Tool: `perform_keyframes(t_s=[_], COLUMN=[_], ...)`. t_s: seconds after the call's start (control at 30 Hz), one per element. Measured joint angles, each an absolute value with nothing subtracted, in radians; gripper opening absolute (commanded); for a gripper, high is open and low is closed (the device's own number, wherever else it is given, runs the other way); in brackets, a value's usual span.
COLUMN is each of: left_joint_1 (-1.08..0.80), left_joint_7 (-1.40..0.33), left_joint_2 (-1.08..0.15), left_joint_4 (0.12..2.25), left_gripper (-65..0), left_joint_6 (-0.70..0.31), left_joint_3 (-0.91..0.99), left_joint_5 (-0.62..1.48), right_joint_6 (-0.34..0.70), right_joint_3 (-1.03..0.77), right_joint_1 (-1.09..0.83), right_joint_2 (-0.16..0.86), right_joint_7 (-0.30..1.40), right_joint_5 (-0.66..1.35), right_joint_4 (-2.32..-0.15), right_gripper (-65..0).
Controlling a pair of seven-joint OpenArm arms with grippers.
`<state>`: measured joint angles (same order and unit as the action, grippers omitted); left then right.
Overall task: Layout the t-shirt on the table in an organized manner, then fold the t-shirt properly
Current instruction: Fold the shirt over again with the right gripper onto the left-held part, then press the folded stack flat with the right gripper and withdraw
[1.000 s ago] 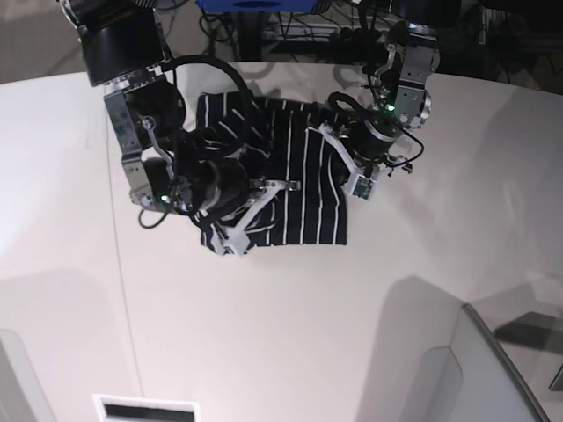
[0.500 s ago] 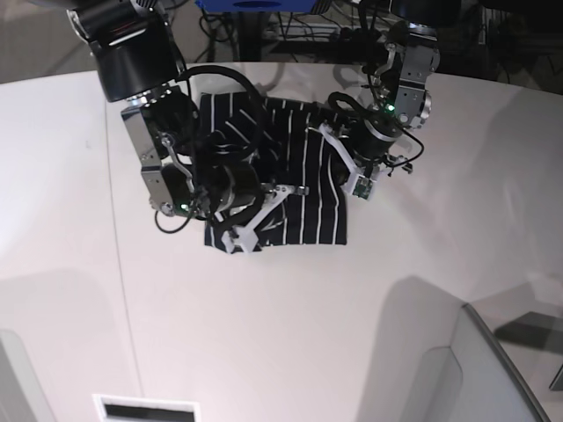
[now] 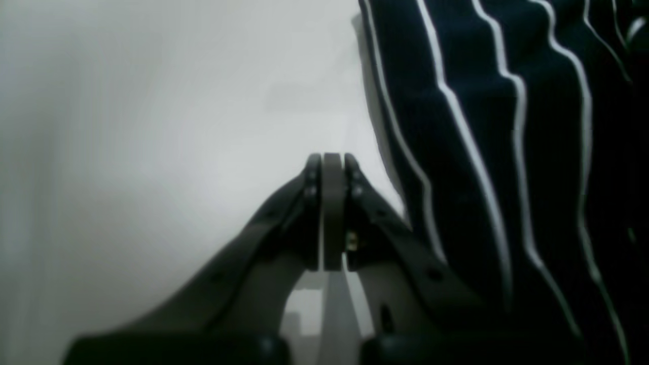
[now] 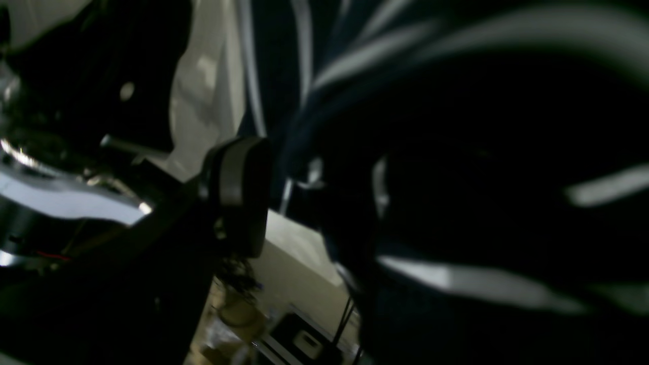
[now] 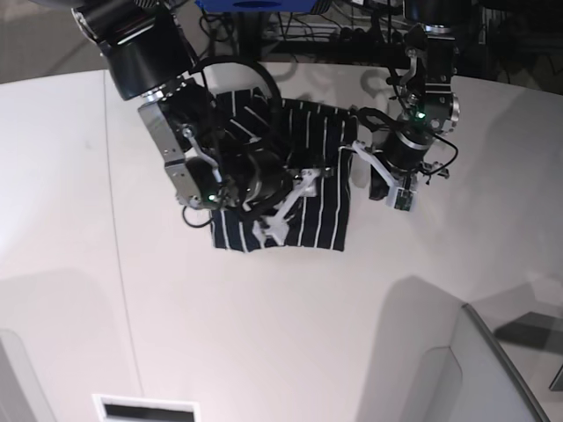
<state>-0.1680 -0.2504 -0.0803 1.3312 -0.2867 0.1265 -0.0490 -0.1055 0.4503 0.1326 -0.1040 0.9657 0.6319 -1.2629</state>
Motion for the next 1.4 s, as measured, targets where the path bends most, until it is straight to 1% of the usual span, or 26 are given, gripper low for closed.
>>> perform_keyframes(t_s=[0.33,0.6,0.7,0.77,0.9,1.07,1.1,1.2,1.23,1.3,1.4], left_joint_1=[-0.183,-0.186,-0.196,-0.207,-0.228,-0.253,-0.255,-0.261,-0.262,-0.263,-0.264], left_joint_7=[-0.251,-0.251,-0.253,-0.252,-0.254,-0.252,-0.251,-0.252,-0.252,-0.252,-0.252], left_joint_2=[-0.07,-0.075,-0.094,-0.097,-0.097,-0.092,-0.09,-0.097,-0.099,-0.1,-0.107], left_joint_4=[1.307,1.309,1.348,1.392,1.487,1.601,1.613,1.623,1.618,1.606,1.573], left_gripper=[-65.0,-65.0,-65.0,-65.0,-65.0,-65.0,-65.0,-65.0,-65.0,-65.0,-65.0], left_joint_6=[-0.287,-0.287,-0.292,-0.292,-0.287,-0.292,-0.292,-0.292,-0.292,-0.296,-0.295], left_joint_3=[0.123,0.13,0.137,0.189,0.341,0.507,0.54,0.62,0.644,0.693,0.743], left_joint_5=[-0.045,-0.045,-0.041,-0.038,-0.04,-0.037,-0.037,-0.038,-0.037,-0.038,-0.04], right_joint_6=[-0.109,-0.108,-0.105,-0.108,-0.105,-0.105,-0.089,0.036,0.062,0.075,0.068], right_joint_3=[0.552,0.549,0.55,0.55,0.553,0.554,0.554,0.554,0.553,0.548,0.545], right_joint_1=[0.183,0.22,0.216,0.218,0.236,0.255,0.254,0.252,0.251,0.252,0.24], right_joint_2=[-0.101,-0.106,-0.111,-0.113,-0.113,-0.113,-0.113,-0.113,-0.113,-0.099,-0.025], right_joint_7=[0.938,0.922,0.896,0.88,0.855,0.852,0.853,0.864,0.864,0.889,0.944], right_joint_5=[0.634,0.636,0.635,0.651,0.759,0.764,0.762,0.768,0.77,0.778,0.762], right_joint_4=[-1.263,-1.262,-1.261,-1.26,-1.243,-1.234,-1.24,-1.295,-1.323,-1.391,-1.543], right_gripper=[-30.3,-30.0,-29.9,-29.9,-30.0,-30.0,-30.0,-30.0,-30.0,-30.0,-30.0])
